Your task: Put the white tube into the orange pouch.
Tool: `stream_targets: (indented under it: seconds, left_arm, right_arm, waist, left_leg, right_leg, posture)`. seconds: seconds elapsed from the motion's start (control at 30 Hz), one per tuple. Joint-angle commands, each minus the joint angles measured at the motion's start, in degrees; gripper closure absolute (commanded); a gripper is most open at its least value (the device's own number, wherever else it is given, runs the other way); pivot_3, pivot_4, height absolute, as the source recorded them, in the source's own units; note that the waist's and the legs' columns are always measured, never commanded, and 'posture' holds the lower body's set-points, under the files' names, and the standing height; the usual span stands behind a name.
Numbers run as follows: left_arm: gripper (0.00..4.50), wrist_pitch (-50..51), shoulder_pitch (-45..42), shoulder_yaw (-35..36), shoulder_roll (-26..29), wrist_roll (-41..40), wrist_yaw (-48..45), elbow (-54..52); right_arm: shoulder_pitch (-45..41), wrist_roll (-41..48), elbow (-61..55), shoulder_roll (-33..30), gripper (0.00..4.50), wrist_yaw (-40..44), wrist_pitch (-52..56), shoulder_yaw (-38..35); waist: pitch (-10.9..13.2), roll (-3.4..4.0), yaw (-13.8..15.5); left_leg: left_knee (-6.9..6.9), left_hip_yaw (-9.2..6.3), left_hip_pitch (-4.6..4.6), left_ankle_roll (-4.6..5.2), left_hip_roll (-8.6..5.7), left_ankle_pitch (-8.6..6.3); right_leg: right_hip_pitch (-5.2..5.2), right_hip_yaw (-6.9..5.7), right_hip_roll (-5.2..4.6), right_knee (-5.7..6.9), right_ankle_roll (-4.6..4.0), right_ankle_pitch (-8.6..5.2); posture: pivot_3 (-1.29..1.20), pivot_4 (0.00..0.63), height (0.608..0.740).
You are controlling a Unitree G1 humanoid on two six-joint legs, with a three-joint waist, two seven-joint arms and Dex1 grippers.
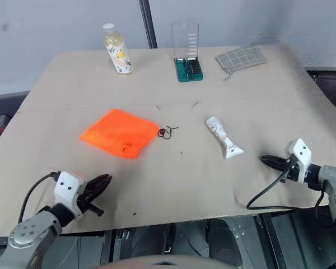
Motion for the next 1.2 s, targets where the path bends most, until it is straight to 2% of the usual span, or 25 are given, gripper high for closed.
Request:
stream_targets:
  seconds: [0.03, 0.53, 0.6, 0.67, 0.73, 0.83, 0.87, 0.9, 0.93, 1.07, 1.2]
  left_arm:
    - [4.01, 0.0, 0.3, 1.8, 0.5, -0.8, -0.1, -2.4]
    - [4.01, 0.3, -1.6, 1.6, 0.6, -1.2, -0.7, -2.0]
    - [4.01, 0.3, -1.7, 1.5, 0.6, -1.2, -0.7, -2.0]
    - [4.01, 0.4, -1.8, 1.6, 0.6, -1.3, -0.8, -1.9]
    - [4.01, 0.7, -1.8, 1.7, 0.4, -2.1, -1.1, -2.0]
    - [3.15, 0.4, -1.6, 2.4, -0.1, -4.0, -1.8, -2.6]
    - [2.88, 0.4, -1.5, 2.5, 0.0, -4.3, -2.0, -2.7]
    - [2.29, 0.5, -1.4, 2.6, 0.1, -4.7, -2.3, -2.8]
    - [1.83, 0.6, -1.2, 2.6, 0.3, -5.1, -2.6, -3.1]
    - [0.08, 1.2, -1.0, 2.2, 0.7, -6.7, -3.9, -4.7]
    - [0.03, 2.2, -2.2, 1.8, 0.9, -7.5, -4.1, -6.4]
  right_arm:
    - [-0.5, 0.9, 0.1, -1.3, 4.5, 0.8, -1.5, -2.4]
    - [-0.1, 1.5, -0.8, -1.4, 4.5, 1.1, -1.5, -3.2]
    - [-0.1, 1.5, -0.8, -1.4, 4.08, 1.1, -1.6, -3.3]
    - [-0.2, 1.4, -0.9, -1.3, 3.43, 1.1, -1.6, -3.3]
    - [-0.2, 1.5, -0.9, -1.2, 2.37, 1.3, -1.5, -3.3]
    - [-0.3, 1.6, -1.0, -1.1, 1.08, 1.4, -1.4, -3.4]
    - [-0.3, 1.6, -1.0, -1.1, 0.77, 1.5, -1.3, -3.4]
    - [-0.3, 1.8, -1.1, -1.1, 0.16, 1.6, -1.1, -3.4]
    - [-0.3, 1.9, -1.2, -1.1, 0.0, 1.8, -1.0, -3.4]
    - [-0.3, 2.3, -1.7, -0.9, 0.0, 2.0, -0.3, -3.3]
    - [-0.3, 2.5, -2.9, -0.7, 0.0, 1.5, 0.2, -3.2]
  waist:
    - [0.0, 0.0, 0.0]
    - [0.0, 0.01, 0.0]
    - [0.0, 0.01, 0.0]
    - [0.0, 0.01, 0.0]
    - [0.0, 0.01, 0.0]
    - [0.0, 0.01, 0.0]
    - [0.0, 0.01, 0.0]
    - [0.0, 0.01, 0.0]
    - [0.0, 0.01, 0.0]
    - [0.0, 0.01, 0.0]
    - [0.0, 0.01, 0.0]
  left_leg:
    - [0.0, 0.0, 0.0, 0.0, 0.0, 0.0]
    - [0.0, 0.0, 0.0, 0.0, 0.0, 0.0]
    - [0.0, 0.01, 0.0, 0.0, 0.0, 0.0]
    - [0.0, 0.01, 0.0, 0.0, 0.0, 0.0]
    - [0.0, 0.0, 0.0, 0.0, 0.0, 0.0]
    - [0.0, 0.0, 0.0, 0.0, 0.0, 0.0]
    - [0.0, 0.0, 0.0, 0.0, 0.0, 0.0]
    - [0.0, 0.0, 0.0, 0.0, 0.0, 0.0]
    - [0.0, 0.0, 0.0, 0.0, 0.0, 0.0]
    - [0.0, 0.01, 0.0, 0.0, 0.0, 0.0]
    - [0.0, 0.0, 0.0, 0.0, 0.0, 0.0]
  right_leg:
    - [0.0, 0.0, 0.0, 0.0, 0.0, 0.0]
    - [0.0, 0.0, 0.0, 0.0, 0.0, 0.0]
    - [0.0, 0.01, 0.0, 0.0, 0.0, 0.0]
    - [0.0, 0.01, 0.0, 0.0, 0.0, 0.0]
    - [0.0, 0.0, 0.0, 0.0, 0.0, 0.0]
    - [0.0, 0.01, 0.0, 0.0, 0.0, 0.0]
    - [0.0, 0.01, 0.0, 0.0, 0.0, 0.0]
    - [0.0, 0.01, 0.0, 0.0, 0.0, 0.0]
    - [0.0, 0.01, 0.0, 0.0, 0.0, 0.0]
    - [0.0, 0.01, 0.0, 0.0, 0.0, 0.0]
    - [0.0, 0.01, 0.0, 0.0, 0.0, 0.0]
  posture:
    - [0.0, 0.15, 0.74]
    - [0.0, 0.15, 0.74]
    - [0.0, 0.15, 0.74]
    - [0.0, 0.15, 0.74]
    - [0.0, 0.15, 0.74]
    - [0.0, 0.15, 0.74]
    - [0.0, 0.15, 0.74]
    - [0.0, 0.15, 0.74]
    - [0.0, 0.15, 0.74]
    - [0.0, 0.15, 0.74]
    - [0.0, 0.15, 0.74]
